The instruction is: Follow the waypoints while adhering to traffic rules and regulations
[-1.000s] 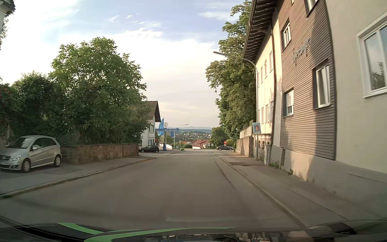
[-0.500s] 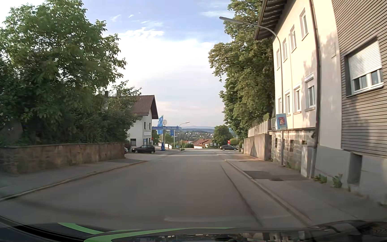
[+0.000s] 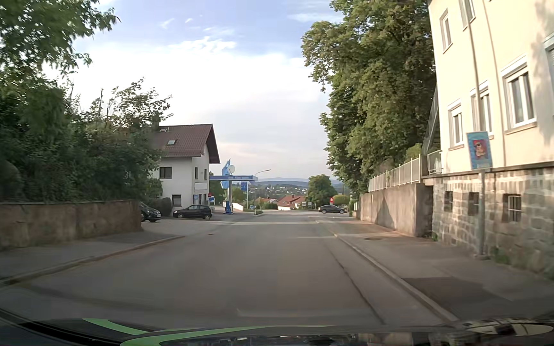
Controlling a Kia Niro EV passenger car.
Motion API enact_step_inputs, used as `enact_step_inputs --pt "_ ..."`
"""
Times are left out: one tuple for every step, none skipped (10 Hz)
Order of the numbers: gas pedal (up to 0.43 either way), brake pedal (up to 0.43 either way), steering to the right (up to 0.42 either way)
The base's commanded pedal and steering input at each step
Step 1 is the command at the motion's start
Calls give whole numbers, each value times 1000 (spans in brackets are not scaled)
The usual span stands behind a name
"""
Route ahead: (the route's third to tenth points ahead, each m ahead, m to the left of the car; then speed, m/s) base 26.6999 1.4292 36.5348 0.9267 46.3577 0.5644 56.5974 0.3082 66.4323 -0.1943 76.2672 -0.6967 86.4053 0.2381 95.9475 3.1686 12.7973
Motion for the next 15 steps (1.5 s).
enact_step_inputs --pt "39 0 1" --pt "28 0 2" --pt "20 0 3" --pt "20 0 3" --pt "20 0 3" --pt "20 0 3" --pt "20 0 3" --pt "20 0 3" --pt "8 0 3" --pt "0 0 2" --pt "0 0 2" --pt "0 0 2" --pt "0 0 2" --pt "0 0 2" --pt "0 0 2"
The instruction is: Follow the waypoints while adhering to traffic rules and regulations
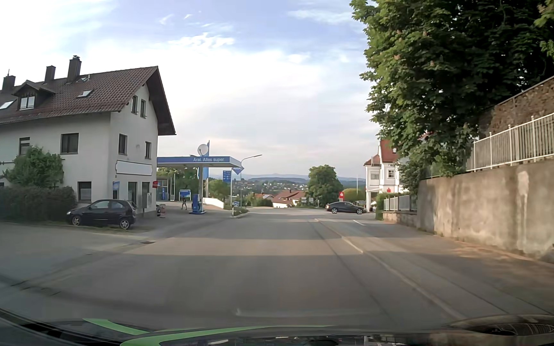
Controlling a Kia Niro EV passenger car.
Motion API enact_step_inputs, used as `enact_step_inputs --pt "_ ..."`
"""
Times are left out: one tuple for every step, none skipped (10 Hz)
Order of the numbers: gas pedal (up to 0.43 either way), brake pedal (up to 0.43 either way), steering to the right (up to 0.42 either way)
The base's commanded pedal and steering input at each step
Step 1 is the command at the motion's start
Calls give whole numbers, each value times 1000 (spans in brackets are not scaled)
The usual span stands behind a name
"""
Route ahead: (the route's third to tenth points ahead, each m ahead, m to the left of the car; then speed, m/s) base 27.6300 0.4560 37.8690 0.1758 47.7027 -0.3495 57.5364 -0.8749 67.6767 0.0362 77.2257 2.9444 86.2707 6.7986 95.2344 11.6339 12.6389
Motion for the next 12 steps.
enact_step_inputs --pt "0 0 2" --pt "0 0 0" --pt "0 0 0" --pt "0 0 0" --pt "0 0 0" --pt "0 0 0" --pt "0 0 0" --pt "0 0 0" --pt "0 0 1" --pt "0 0 5" --pt "0 0 6" --pt "0 0 5"
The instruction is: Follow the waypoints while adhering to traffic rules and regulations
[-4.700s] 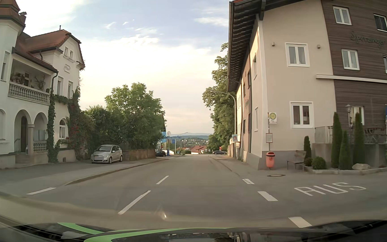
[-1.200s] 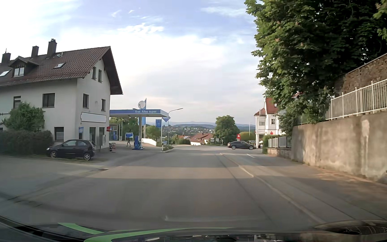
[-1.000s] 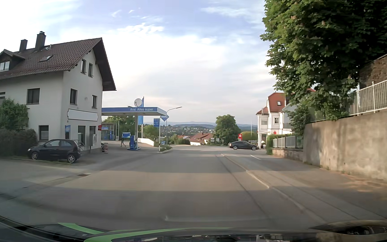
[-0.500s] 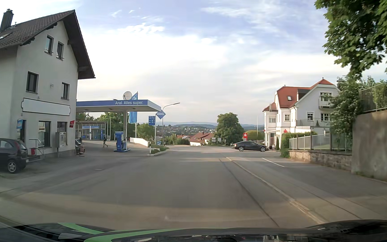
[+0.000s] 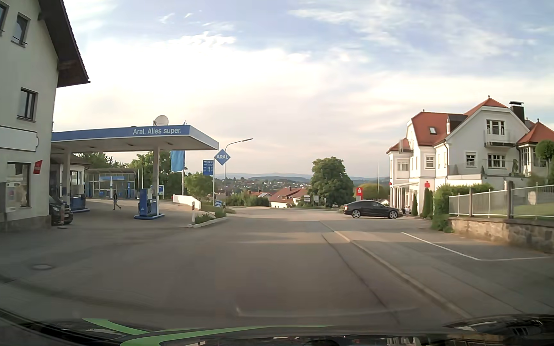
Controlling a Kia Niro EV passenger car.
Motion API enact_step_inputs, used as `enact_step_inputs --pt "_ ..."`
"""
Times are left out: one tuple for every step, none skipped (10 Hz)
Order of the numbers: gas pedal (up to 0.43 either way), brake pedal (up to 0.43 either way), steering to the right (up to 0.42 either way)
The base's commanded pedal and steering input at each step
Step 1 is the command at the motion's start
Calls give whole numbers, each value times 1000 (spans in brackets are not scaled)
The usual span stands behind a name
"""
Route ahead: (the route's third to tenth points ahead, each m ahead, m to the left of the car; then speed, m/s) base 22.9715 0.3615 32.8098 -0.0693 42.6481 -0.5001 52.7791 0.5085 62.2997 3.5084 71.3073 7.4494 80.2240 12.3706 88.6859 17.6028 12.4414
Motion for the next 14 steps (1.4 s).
enact_step_inputs --pt "0 0 4" --pt "0 0 4" --pt "0 0 4" --pt "0 0 4" --pt "0 0 4" --pt "0 0 4" --pt "0 0 3" --pt "0 0 2" --pt "0 0 2" --pt "0 0 2" --pt "0 0 2" --pt "0 0 1" --pt "0 0 0" --pt "0 0 0"
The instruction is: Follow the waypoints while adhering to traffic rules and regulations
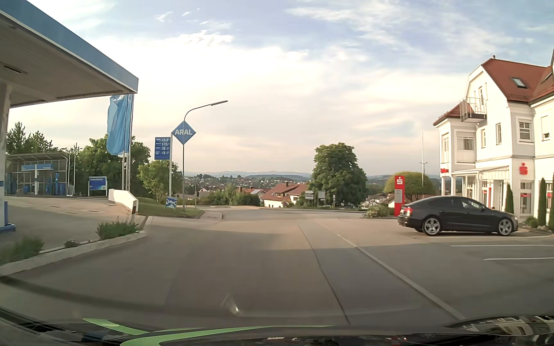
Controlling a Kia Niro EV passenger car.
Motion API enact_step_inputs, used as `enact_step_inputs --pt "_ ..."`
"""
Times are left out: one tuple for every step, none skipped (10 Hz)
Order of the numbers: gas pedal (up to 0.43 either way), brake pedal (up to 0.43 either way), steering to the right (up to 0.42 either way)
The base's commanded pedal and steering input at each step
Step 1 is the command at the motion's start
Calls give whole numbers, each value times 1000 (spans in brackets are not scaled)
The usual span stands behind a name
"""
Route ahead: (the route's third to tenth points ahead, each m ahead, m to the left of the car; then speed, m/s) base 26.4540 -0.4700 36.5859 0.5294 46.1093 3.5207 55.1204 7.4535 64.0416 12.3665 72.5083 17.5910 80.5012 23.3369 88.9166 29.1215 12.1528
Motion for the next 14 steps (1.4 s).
enact_step_inputs --pt "0 0 0" --pt "0 0 0" --pt "0 0 0" --pt "0 0 0" --pt "0 0 0" --pt "0 0 0" --pt "0 0 -1" --pt "0 0 -2" --pt "0 0 -3" --pt "0 0 -7" --pt "0 0 -9" --pt "0 0 -11" --pt "20 0 -15" --pt "28 0 -16"
